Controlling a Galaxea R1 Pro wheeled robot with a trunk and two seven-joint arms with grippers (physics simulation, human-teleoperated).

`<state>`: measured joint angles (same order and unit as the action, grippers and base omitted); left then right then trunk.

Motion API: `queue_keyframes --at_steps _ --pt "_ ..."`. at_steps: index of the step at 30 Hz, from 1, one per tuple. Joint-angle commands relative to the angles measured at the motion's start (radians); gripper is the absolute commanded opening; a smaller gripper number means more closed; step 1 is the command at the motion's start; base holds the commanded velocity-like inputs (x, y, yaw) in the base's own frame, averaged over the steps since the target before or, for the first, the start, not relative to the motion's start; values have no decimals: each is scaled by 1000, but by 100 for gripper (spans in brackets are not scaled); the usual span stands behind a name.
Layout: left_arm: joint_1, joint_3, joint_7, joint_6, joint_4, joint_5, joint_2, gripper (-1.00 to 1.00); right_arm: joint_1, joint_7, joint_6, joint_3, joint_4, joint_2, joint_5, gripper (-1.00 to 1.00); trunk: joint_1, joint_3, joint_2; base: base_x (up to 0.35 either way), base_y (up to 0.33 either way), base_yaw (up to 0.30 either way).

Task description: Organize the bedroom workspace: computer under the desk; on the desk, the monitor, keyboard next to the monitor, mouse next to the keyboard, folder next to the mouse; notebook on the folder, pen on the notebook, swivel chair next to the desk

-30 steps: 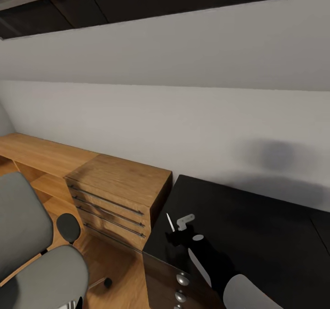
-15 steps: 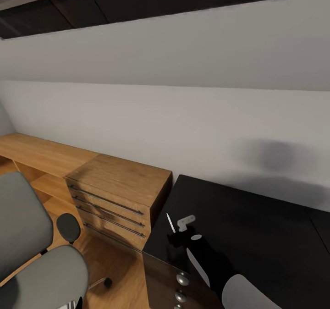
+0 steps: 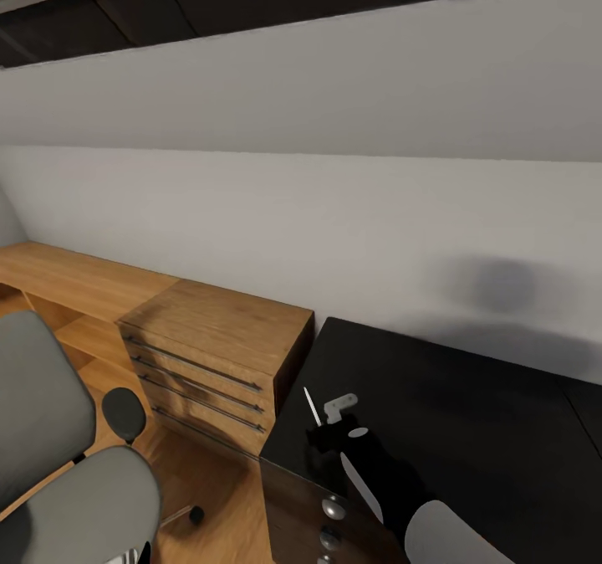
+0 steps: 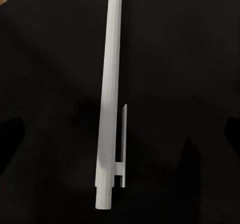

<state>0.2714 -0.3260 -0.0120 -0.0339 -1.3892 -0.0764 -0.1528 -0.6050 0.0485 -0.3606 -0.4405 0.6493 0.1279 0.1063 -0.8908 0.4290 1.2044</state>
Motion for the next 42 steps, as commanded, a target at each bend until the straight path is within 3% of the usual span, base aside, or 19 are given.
queue_keyframes --at_steps 1,11,26,42 --pt "0 -1 -1 -2 -1 -8 -1 100 -1 5 -4 -4 1 -1 10 100 0 1 1 0 0 0" --pt "0 -1 -1 -1 -1 -8 -1 100 -1 5 -5 -4 1 -1 9 100 -15 13 29 0 0 0" --pt "0 -1 -1 -1 -1 -8 -1 100 -1 5 -5 -4 1 -1 9 100 -58 48 106 0 0 0" --pt "0 -1 -2 -2 -1 -8 -1 100 -1 5 -5 -4 2 -1 9 100 -58 48 106 0 0 0"
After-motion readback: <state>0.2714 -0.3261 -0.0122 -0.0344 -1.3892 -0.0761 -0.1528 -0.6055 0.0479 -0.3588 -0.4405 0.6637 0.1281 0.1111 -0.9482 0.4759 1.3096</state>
